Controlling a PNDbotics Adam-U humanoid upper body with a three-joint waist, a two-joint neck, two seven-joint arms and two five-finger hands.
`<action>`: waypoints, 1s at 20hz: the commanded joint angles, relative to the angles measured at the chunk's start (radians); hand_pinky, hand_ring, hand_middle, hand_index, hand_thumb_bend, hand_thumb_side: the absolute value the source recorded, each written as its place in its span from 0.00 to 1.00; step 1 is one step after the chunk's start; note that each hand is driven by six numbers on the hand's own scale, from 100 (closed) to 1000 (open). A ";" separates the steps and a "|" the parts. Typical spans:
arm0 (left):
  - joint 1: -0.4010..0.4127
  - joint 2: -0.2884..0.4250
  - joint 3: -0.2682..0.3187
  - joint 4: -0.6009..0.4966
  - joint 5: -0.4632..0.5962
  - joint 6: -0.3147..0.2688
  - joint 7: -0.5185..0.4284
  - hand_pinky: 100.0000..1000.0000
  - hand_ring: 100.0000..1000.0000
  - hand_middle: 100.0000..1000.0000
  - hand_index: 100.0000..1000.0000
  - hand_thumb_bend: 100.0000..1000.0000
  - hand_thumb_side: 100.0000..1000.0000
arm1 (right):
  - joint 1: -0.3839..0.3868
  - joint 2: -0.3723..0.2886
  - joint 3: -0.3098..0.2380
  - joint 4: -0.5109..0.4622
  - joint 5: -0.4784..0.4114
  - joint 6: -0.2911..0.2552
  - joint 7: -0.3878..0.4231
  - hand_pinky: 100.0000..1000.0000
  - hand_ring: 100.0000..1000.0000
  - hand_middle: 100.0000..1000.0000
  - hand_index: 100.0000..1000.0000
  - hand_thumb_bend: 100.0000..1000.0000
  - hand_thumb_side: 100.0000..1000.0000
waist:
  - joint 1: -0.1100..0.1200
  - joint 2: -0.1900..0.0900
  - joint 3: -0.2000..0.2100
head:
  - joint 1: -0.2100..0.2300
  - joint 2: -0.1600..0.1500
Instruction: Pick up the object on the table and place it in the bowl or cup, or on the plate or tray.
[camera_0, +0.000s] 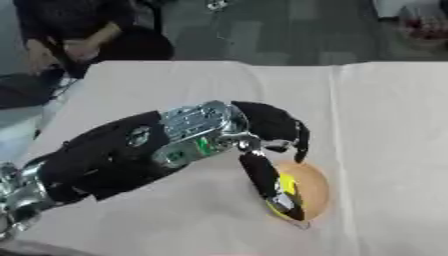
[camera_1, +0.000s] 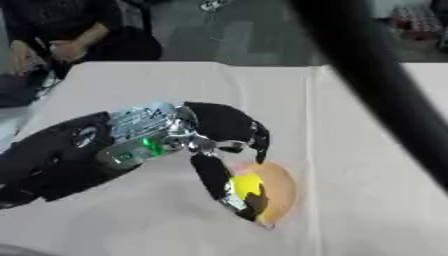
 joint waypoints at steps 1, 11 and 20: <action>0.007 0.045 0.044 -0.013 0.009 -0.008 0.037 0.70 0.81 0.77 0.72 0.55 0.85 | 0.001 -0.017 -0.013 -0.014 0.008 -0.301 -0.299 0.40 0.43 0.47 0.57 0.51 0.57 | -0.011 -0.011 0.005 | -0.020 -0.028; 0.227 0.098 0.202 -0.013 0.026 -0.094 0.374 0.66 0.76 0.75 0.70 0.51 0.88 | 0.037 0.009 -0.018 -0.014 0.058 -0.301 -0.299 0.40 0.43 0.47 0.56 0.49 0.56 | -0.027 -0.011 0.061 | -0.084 -0.095; 0.506 -0.018 0.416 -0.013 0.008 -0.151 0.904 0.49 0.59 0.67 0.68 0.46 0.86 | 0.138 0.109 0.020 -0.014 0.263 -0.301 -0.299 0.39 0.43 0.46 0.53 0.41 0.50 | -0.072 -0.031 0.189 | -0.225 -0.187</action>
